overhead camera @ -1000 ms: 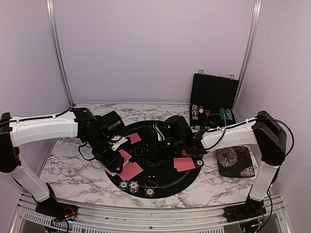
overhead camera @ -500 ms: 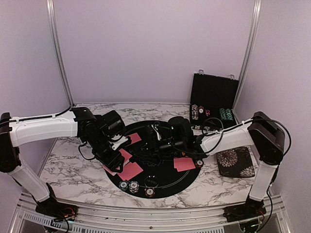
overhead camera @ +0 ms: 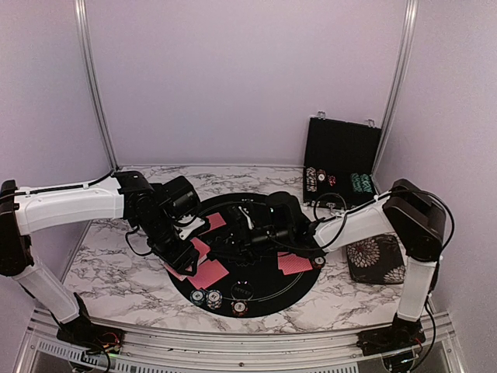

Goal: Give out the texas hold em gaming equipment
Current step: Pick up the poker card from the face-down deck piles.

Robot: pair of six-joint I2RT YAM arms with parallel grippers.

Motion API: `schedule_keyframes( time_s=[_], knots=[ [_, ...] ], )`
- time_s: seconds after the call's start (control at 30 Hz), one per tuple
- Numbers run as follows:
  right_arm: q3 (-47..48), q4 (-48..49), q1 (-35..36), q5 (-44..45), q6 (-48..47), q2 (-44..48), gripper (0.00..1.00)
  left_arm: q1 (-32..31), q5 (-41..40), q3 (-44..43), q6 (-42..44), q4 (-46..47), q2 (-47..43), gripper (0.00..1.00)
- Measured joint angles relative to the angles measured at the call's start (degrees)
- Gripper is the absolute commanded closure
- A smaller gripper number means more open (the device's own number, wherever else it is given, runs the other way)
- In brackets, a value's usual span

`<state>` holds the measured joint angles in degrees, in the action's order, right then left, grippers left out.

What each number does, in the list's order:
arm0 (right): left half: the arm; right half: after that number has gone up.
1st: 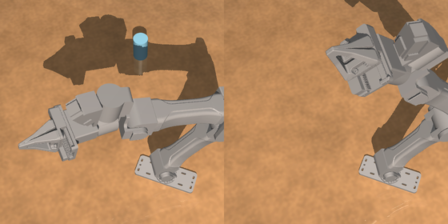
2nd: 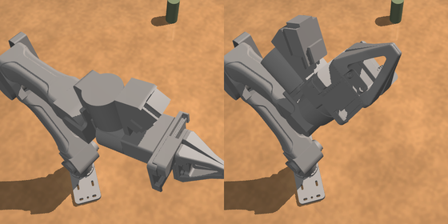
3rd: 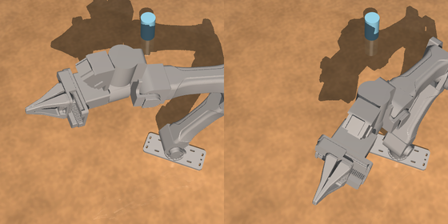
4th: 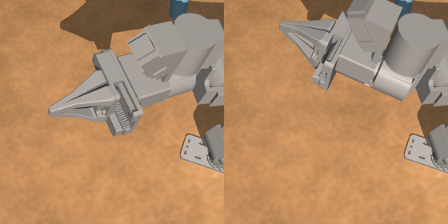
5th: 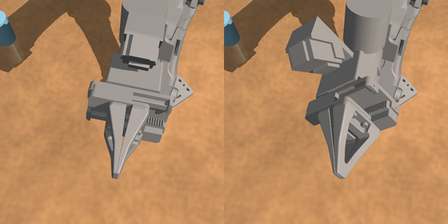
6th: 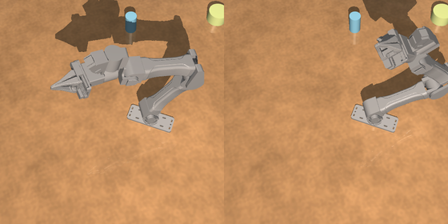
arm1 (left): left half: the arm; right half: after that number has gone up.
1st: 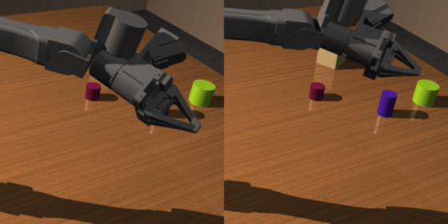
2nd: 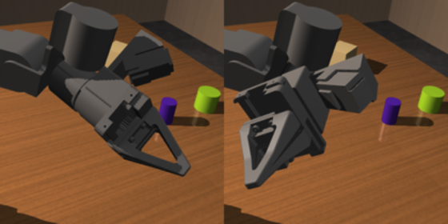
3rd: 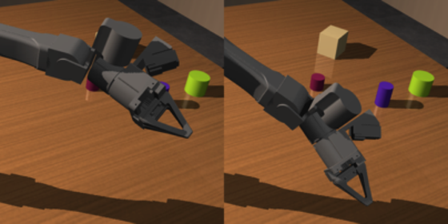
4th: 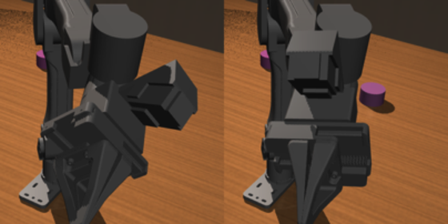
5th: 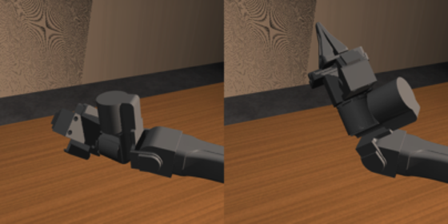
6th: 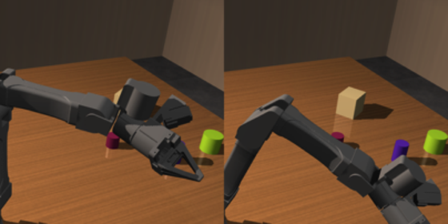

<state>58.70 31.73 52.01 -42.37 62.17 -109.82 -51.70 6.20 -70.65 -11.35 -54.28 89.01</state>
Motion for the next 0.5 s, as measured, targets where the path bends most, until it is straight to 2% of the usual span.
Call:
schedule_keyframes(
  time_s=[0.17,0.5],
  knots=[
    [0.37,1.07,0.24,-0.26,0.98,-0.13,0.67,0.00,0.00,0.00,0.00,0.00,0.02,0.49],
    [2.34,2.14,0.66,-1.11,2.36,-1.95,0.82,0.00,0.26,0.00,0.02,0.00,0.11,0.49]
  ],
)
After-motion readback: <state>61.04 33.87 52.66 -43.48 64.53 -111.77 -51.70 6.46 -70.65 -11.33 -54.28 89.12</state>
